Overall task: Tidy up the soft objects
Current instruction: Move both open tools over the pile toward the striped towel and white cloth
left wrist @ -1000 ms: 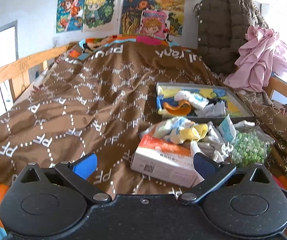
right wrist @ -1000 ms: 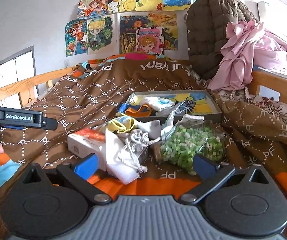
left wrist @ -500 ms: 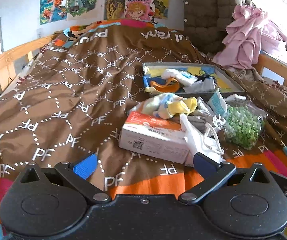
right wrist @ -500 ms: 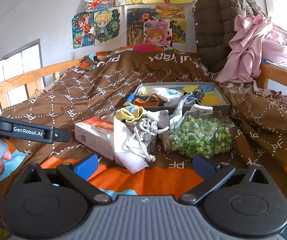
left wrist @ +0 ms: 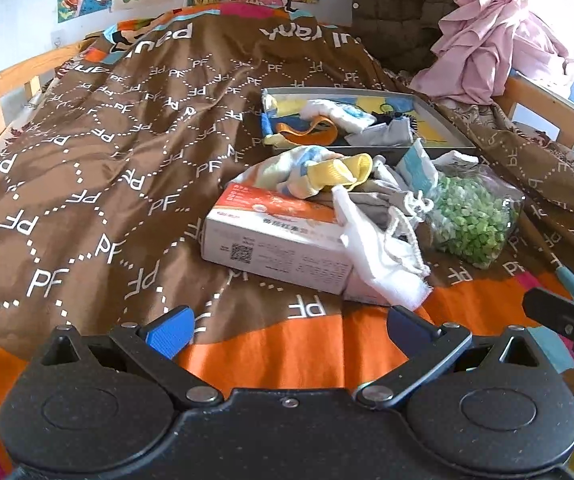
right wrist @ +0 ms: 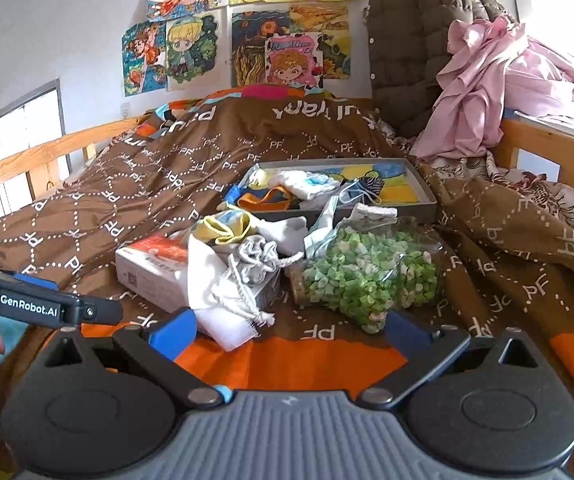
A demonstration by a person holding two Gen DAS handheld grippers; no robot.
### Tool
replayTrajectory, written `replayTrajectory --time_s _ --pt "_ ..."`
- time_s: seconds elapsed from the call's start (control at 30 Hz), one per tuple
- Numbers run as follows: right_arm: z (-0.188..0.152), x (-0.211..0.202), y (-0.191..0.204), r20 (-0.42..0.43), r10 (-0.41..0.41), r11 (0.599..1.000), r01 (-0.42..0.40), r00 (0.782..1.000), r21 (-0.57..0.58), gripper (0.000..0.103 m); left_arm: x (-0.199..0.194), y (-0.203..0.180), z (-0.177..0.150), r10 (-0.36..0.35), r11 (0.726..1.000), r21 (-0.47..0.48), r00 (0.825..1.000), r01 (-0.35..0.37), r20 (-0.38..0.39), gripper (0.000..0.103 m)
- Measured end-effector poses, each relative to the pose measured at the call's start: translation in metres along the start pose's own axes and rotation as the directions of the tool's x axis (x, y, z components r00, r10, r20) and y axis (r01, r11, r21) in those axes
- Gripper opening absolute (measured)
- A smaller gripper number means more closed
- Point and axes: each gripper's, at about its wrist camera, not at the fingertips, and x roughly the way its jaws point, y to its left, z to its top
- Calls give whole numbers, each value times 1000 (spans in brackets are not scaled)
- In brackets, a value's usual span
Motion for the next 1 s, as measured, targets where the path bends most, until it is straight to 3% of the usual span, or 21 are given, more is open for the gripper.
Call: replayTrajectory --time_s 0.4,0.53,0.73,1.0 --pt "17 -12 -10 -14 -30 999 30 999 15 103 3 -16 41 -85 996 -36 995 86 46 102" --pt "28 -12 -16 -28 -3 1000 4 1000 20 103 1 -16 47 -94 993 -66 994 97 55 102" --pt "42 -9 -32 -61 40 998 -37 997 51 103 -8 -18 54 -87 996 -3 991 87 98 102" --pt "68 -11 -37 -39 -5 1000 6 999 14 103 -11 -13 90 -214 967 164 973 197 91 102"
